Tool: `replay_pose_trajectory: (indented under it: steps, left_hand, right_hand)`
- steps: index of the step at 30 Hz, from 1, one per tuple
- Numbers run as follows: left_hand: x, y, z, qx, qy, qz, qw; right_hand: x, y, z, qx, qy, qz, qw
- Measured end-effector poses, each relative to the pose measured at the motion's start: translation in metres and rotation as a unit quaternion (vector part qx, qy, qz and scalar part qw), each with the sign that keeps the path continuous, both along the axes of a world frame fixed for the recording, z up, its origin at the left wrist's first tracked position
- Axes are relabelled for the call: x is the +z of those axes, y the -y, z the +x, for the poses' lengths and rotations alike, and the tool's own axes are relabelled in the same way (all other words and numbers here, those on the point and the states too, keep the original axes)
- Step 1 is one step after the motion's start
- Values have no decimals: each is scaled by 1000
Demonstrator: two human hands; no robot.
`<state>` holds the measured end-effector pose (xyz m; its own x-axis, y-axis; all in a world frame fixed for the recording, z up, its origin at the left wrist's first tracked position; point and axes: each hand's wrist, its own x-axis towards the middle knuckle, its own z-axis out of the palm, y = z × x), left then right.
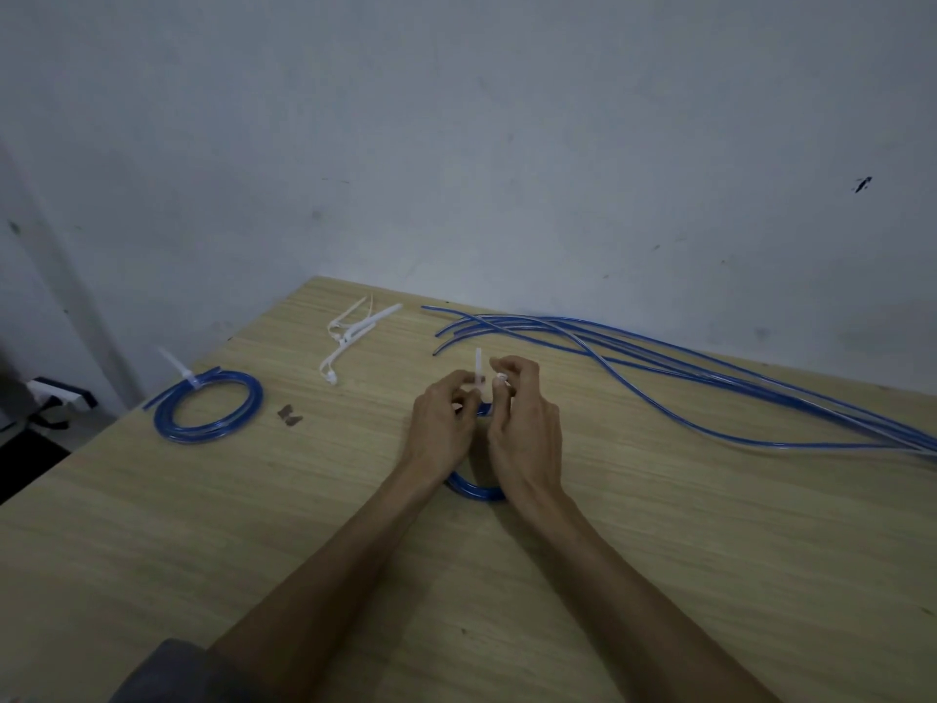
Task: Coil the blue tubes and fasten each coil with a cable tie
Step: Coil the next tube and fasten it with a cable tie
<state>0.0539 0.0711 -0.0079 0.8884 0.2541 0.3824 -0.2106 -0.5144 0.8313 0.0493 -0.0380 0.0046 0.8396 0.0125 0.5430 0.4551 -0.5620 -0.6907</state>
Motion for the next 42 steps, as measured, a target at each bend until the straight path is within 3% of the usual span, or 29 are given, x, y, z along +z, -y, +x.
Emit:
replay_pose_trajectory:
  steps: [16, 22, 28, 34, 42]
  left_hand:
    - [5, 2, -6, -43, 32, 51, 997]
    - [5, 2, -8, -54, 45, 38, 997]
    - [1, 0, -6, -60, 40, -8, 997]
    - [1, 3, -3, -56, 7, -49, 997]
    - [3, 3, -4, -78, 20, -34, 996]
  right_hand:
    - [0, 8, 9, 68, -41, 117, 990]
    - [-4, 10, 16, 68, -53, 122, 989]
    - [-1, 18, 17, 106, -126, 162, 973]
    - [7, 27, 17, 98, -61, 128, 985]
    - [14, 38, 26, 132, -73, 86, 985]
